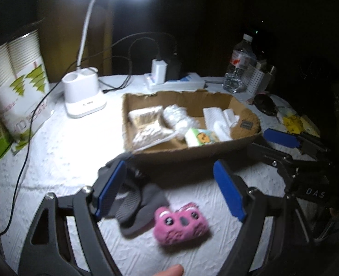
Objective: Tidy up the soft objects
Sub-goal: 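Grasp the gray socks with the left gripper while the right gripper grasps the pink plush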
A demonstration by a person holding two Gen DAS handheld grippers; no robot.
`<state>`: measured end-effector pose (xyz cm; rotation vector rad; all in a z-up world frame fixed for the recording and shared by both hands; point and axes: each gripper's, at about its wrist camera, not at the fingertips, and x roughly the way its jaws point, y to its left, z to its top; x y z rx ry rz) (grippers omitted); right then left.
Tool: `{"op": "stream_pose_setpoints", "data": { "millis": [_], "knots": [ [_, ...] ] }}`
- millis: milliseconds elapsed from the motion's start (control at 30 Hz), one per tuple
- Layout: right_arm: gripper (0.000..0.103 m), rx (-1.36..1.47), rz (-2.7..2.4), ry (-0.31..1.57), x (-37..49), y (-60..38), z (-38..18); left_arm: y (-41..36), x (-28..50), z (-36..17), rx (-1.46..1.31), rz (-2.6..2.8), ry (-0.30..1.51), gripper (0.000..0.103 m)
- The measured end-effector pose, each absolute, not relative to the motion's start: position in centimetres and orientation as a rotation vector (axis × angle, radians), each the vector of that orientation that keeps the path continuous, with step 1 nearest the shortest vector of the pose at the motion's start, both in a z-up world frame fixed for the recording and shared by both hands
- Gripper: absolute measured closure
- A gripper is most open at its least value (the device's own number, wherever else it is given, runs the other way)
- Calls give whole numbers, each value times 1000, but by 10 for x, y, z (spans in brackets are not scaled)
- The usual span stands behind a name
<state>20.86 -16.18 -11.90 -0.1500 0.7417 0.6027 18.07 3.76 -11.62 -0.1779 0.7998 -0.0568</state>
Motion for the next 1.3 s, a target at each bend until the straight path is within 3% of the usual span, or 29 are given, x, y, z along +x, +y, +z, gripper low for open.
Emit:
{"op": "stream_pose_setpoints", "data": {
  "millis": [833, 933, 1300],
  "knots": [
    [41, -228, 680, 851, 168, -92, -169, 100, 122, -157, -259, 8, 822, 23],
    [28, -231, 695, 868, 167, -85, -176, 104, 118, -162, -267, 16, 828, 23],
    [27, -249, 747, 953, 169, -67, -204, 112, 114, -176, -285, 44, 857, 23]
  ]
}}
